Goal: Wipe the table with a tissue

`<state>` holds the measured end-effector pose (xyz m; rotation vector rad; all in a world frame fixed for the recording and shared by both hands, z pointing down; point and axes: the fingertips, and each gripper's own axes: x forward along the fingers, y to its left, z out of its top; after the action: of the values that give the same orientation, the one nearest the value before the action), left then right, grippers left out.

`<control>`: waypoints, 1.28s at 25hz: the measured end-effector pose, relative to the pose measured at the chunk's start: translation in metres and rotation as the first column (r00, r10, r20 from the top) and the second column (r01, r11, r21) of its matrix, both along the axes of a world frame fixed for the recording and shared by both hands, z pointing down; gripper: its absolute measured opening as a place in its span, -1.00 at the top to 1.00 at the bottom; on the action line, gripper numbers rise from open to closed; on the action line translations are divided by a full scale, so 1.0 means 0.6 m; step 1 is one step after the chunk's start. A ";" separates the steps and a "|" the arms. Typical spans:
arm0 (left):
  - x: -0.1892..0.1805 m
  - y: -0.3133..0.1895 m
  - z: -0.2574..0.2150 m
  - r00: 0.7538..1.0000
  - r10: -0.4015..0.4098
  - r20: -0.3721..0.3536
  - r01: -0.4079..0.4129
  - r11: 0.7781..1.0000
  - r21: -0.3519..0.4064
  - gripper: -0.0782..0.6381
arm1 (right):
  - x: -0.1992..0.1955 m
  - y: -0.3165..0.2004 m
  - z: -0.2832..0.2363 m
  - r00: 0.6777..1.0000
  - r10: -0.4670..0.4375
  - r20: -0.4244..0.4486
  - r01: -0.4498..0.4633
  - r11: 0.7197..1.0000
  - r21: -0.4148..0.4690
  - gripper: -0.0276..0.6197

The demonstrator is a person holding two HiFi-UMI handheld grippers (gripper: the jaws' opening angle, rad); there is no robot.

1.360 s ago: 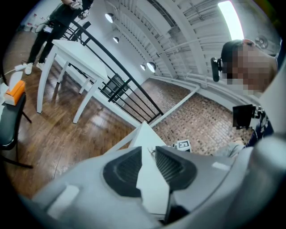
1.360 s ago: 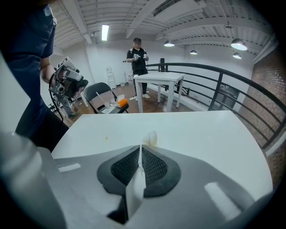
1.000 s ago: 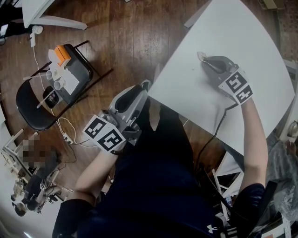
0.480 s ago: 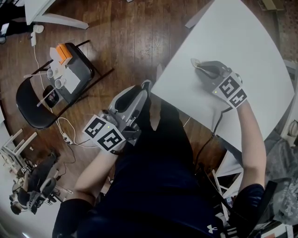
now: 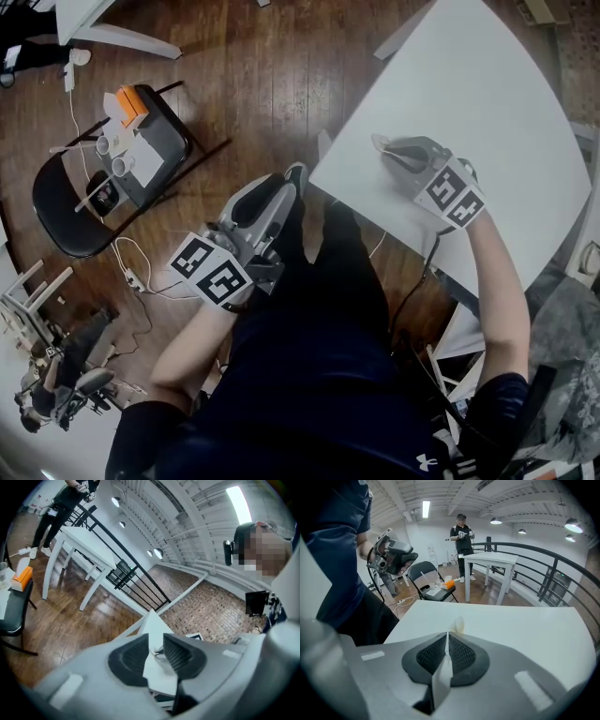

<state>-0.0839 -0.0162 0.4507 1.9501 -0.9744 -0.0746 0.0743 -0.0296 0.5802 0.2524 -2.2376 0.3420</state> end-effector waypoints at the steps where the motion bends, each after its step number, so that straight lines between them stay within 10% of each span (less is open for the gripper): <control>1: -0.002 0.002 0.000 1.000 0.000 0.000 0.000 1.000 0.000 0.52 | -0.004 0.005 0.000 1.000 -0.003 0.000 0.003 1.000 -0.002 0.86; 23: 0.001 -0.003 -0.011 1.000 -0.001 -0.010 0.001 1.000 0.010 0.52 | -0.078 0.109 -0.001 0.987 -0.158 -0.010 0.157 0.987 -0.026 0.86; 32: 0.004 -0.011 -0.025 1.000 0.016 -0.018 -0.016 1.000 0.024 0.52 | -0.064 0.083 -0.063 0.978 0.125 0.168 -0.110 0.989 -0.095 0.86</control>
<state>-0.0813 -0.0227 0.4358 1.9751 -0.9500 -0.0948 0.0362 0.0200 0.5426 0.3214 -2.3776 0.5409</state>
